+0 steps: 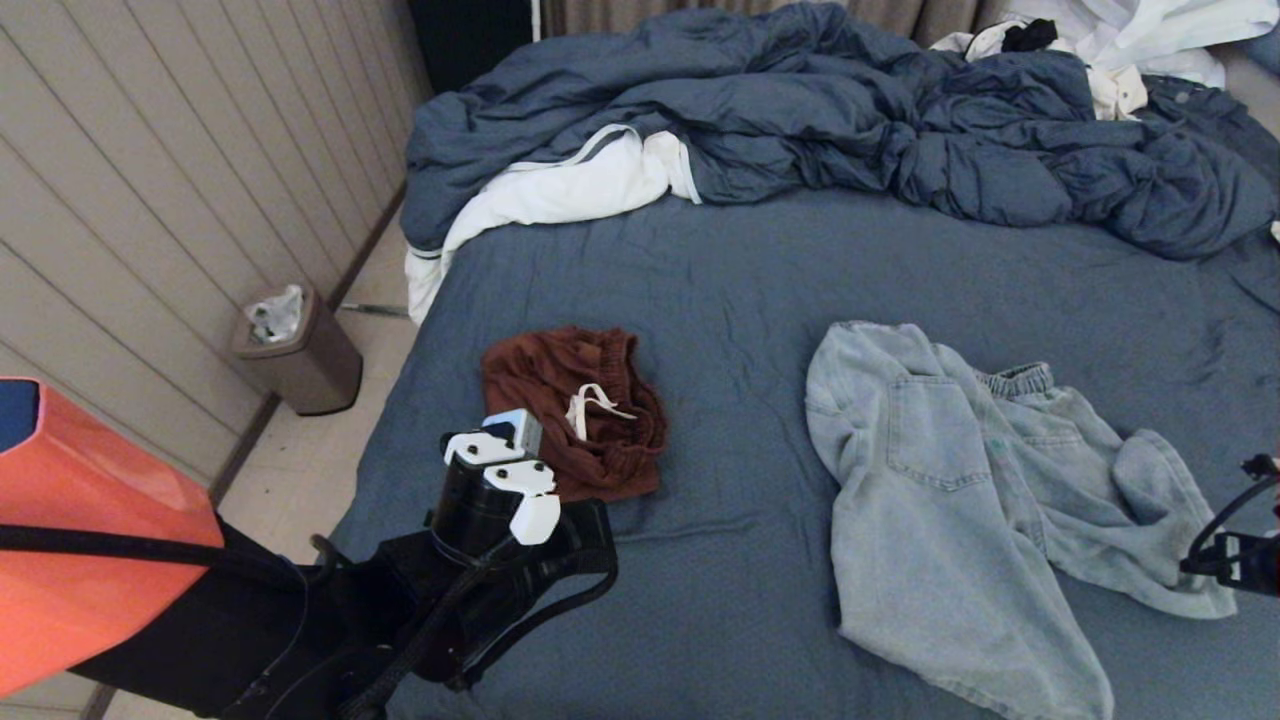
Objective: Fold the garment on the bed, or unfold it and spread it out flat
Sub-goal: Unford the blue shorts
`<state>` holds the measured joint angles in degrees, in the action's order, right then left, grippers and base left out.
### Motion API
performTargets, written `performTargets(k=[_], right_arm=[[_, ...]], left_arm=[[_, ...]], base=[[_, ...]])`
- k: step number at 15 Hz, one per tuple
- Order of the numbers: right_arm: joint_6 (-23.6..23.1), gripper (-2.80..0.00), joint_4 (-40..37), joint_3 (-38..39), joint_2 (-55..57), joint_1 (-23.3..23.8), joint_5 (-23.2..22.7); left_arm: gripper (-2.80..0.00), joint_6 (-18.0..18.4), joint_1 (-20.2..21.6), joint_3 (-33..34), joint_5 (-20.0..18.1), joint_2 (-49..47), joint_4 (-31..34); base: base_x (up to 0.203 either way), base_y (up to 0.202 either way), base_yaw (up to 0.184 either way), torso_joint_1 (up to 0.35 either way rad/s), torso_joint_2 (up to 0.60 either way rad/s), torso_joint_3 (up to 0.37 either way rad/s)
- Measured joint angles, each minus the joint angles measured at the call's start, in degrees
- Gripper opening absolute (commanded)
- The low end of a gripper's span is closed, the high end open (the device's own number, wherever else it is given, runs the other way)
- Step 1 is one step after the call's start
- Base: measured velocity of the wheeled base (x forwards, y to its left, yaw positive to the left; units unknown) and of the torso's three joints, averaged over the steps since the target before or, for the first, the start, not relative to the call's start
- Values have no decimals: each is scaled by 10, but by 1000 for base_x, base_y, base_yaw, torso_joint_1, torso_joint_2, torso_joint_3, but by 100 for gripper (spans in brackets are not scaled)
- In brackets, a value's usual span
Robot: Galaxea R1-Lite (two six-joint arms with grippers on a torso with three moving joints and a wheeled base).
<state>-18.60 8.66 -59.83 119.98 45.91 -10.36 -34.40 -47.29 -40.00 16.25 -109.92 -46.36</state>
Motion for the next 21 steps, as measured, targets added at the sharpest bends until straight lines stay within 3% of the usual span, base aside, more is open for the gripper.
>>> performTargets(k=[8, 9, 13, 21], right_arm=[[1, 0, 3, -8, 34, 2, 1], [1, -280, 9, -9, 41, 2, 1], [1, -280, 53, -10, 73, 2, 1], [0, -280, 54, 6, 79, 16, -1]], left_arm=[[-280, 0, 0, 0, -1, 0, 0], [-280, 0, 0, 0, -1, -1, 0], [-280, 0, 0, -1, -2, -1, 0], [-280, -1, 0, -1, -1, -2, 0]], base=[[0, 0, 0, 0, 0, 0], [0, 0, 0, 0, 0, 0], [0, 0, 0, 0, 0, 0], [0, 0, 0, 0, 0, 0]])
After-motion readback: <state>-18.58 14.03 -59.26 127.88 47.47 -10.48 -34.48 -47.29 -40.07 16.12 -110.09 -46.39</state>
